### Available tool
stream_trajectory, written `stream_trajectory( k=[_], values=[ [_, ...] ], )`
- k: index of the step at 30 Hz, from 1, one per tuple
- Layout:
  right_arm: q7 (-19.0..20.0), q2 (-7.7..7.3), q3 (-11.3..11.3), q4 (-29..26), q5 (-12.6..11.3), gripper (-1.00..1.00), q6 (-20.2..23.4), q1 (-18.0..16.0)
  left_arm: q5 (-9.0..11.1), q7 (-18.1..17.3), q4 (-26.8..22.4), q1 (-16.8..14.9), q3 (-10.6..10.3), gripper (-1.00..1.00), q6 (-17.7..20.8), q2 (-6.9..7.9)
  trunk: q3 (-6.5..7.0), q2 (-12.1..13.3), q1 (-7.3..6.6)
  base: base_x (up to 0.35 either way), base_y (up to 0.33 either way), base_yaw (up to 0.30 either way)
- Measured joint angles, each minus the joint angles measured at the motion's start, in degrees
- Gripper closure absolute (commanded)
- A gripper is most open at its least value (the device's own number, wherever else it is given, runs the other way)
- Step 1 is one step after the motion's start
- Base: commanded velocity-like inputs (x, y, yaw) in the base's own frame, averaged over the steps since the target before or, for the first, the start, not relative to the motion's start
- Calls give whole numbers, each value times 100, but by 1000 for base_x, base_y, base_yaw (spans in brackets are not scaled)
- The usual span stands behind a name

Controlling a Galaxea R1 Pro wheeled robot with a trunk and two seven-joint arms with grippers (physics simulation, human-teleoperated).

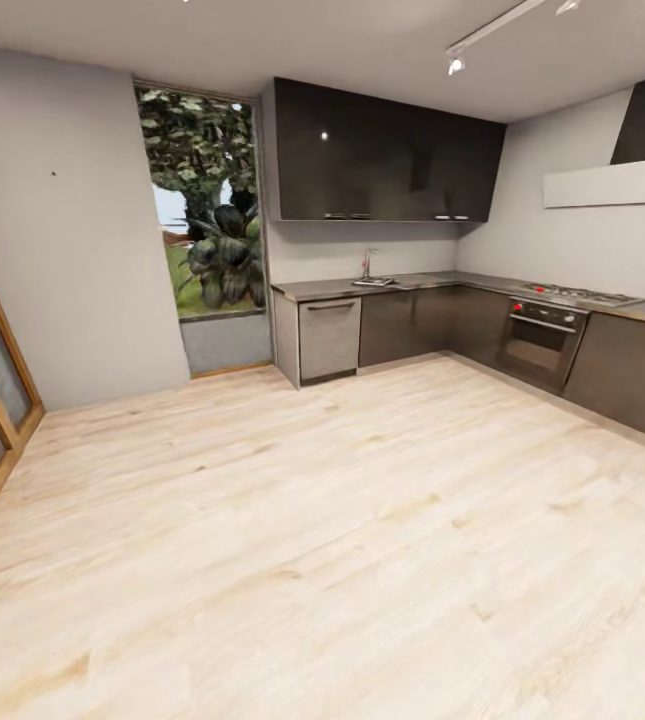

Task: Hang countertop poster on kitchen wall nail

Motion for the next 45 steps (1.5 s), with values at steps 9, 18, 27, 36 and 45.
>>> stream_trajectory(
  k=[9,18,27,36,45],
  values=[
    [0,0,0,0,0,-100,0,0,0,0,0,0,0,-100,0,0,0,0,0,339,0,0],
    [0,0,0,0,0,-100,0,0,0,0,0,0,0,-100,-2,0,0,0,0,339,0,0],
    [0,-2,0,0,0,-100,0,0,0,0,0,0,0,-100,0,0,0,0,0,301,0,0],
    [-10,-105,3,0,8,-100,-16,-53,0,-16,-17,17,-20,-100,-55,-113,0,1,4,0,0,0],
    [-10,-105,3,0,8,-100,-16,-53,0,-16,-17,17,-20,-100,-55,-113,0,1,4,0,0,0]
  ],
)
